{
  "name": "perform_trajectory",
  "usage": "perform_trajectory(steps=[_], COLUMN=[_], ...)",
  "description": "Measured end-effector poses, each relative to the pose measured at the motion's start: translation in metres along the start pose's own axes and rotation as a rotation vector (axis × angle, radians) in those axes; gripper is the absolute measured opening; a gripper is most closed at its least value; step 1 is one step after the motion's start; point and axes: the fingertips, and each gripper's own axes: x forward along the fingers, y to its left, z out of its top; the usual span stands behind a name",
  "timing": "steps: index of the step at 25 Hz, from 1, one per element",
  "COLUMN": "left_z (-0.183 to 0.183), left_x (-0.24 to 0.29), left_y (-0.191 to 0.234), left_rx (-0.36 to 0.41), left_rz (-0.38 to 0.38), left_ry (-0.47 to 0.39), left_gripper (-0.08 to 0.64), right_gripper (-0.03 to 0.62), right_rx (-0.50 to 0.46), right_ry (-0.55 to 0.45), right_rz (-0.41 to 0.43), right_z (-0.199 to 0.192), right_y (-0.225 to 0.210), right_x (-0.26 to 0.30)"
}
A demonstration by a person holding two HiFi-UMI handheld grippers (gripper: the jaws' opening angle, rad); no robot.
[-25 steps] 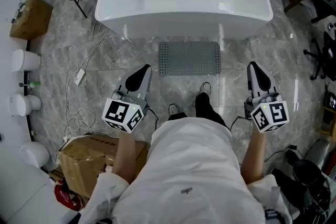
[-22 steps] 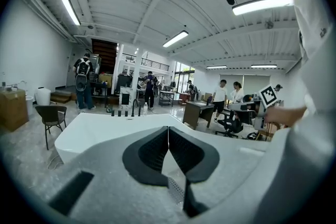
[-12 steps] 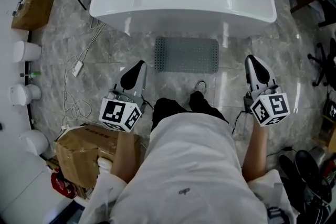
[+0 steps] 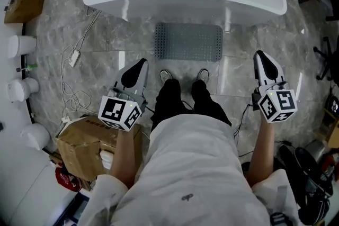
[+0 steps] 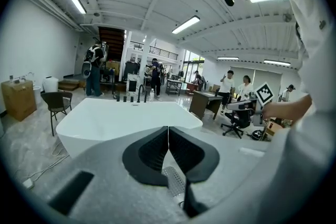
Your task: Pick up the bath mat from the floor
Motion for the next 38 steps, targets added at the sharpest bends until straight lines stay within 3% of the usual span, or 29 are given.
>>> perform_trajectory(steps=[6,11,15,24,30,35,38], left_z=[-0.026,-0.085,-0.133,-0.271,-0.376,-0.449,-0.487], left_x=[0.038,0.072,0.100,0.140,0.177,0.202,0.217], left_y=[0.038,0.070,0.105,0.181,0.200,0.205,0.203], left_rx=[0.058,0.034,0.021,-0.161,-0.215,-0.204,-0.298], left_rz=[-0.072,-0.140,-0.148,-0.024,-0.014,0.030,0.101], left_ry=[0.048,0.142,0.194,0.324,0.446,0.600,0.634], left_gripper=[0.014,0.014,0.014,0.015,0.015,0.015,0.015], right_gripper=[0.009,0.009,0.009,0.009,0.009,0.010,0.011], right_rx=[0.035,-0.007,-0.043,0.037,-0.002,0.057,0.088], right_ry=[0.149,0.235,0.305,0.477,0.598,0.653,0.677], right_rz=[-0.080,-0.157,-0.177,-0.077,-0.075,-0.107,-0.118], right_z=[-0.055,-0.110,-0.158,-0.296,-0.425,-0.495,-0.529], right_y=[-0.005,-0.008,-0.011,-0.006,-0.052,-0.094,-0.116], right_x=[0.038,0.073,0.107,0.160,0.201,0.227,0.234])
